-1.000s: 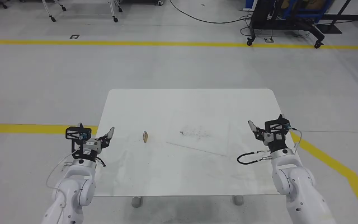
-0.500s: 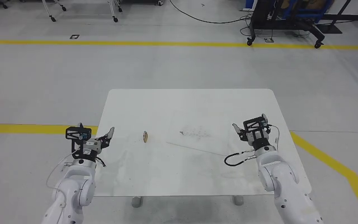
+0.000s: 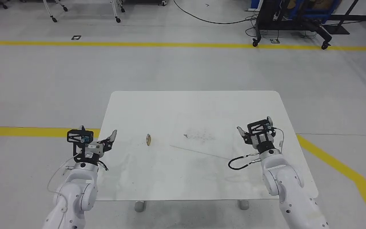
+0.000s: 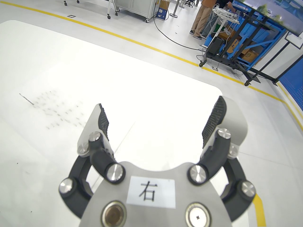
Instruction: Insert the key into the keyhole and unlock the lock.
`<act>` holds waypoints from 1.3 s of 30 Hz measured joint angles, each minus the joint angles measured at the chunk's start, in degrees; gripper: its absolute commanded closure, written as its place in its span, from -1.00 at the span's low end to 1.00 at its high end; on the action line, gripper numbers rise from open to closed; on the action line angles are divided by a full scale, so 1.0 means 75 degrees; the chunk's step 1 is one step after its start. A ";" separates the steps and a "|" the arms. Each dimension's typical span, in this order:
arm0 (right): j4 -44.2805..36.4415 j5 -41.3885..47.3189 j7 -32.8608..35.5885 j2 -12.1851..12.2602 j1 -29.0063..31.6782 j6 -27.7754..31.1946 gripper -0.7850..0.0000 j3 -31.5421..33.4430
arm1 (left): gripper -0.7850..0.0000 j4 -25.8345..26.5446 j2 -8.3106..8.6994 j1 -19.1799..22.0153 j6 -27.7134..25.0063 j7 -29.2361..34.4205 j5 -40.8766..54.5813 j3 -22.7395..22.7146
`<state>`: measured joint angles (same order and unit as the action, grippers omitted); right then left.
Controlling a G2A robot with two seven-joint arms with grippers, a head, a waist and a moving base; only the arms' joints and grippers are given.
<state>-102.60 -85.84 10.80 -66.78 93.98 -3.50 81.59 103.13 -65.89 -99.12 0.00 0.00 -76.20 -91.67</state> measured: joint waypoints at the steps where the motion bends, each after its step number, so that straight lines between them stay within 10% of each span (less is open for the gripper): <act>1: -0.0029 -0.0275 0.0243 -0.0010 -0.0119 0.0047 -1.00 -0.0194 | -1.00 0.0000 0.0000 0.0000 0.0000 0.0000 0.0000 0.0000; 19: 0.2577 0.0239 -0.0219 -0.0331 -0.3202 0.4872 -1.00 -0.2743 | -1.00 0.0000 0.0000 0.0000 0.0000 0.0000 0.0000 0.0000; 21: 0.2947 0.0346 -0.0057 -0.0372 -0.3555 0.5389 -0.58 -0.2937 | -1.00 0.0000 0.0000 0.0000 0.0000 0.0000 0.0000 0.0000; 24: 0.3456 0.0491 0.0235 -0.0462 -0.4042 0.5733 0.00 -0.3229 | -1.00 0.0000 0.0000 0.0000 0.0000 0.0000 0.0000 0.0000; 29: 0.4183 0.0799 0.0636 -0.0647 -0.4687 0.5987 -0.31 -0.3741 | -1.00 0.0000 0.0000 0.0000 0.0000 0.0000 0.0000 0.0000; 39: 0.6108 0.1451 0.0595 -0.1066 -0.5898 0.6208 -0.15 -0.4483 | -1.00 0.0000 0.0000 0.0000 0.0000 0.0000 0.0000 0.0000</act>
<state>-56.79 -74.95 15.27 -74.78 49.74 43.06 47.97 103.13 -65.89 -99.12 0.00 0.00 -76.20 -91.67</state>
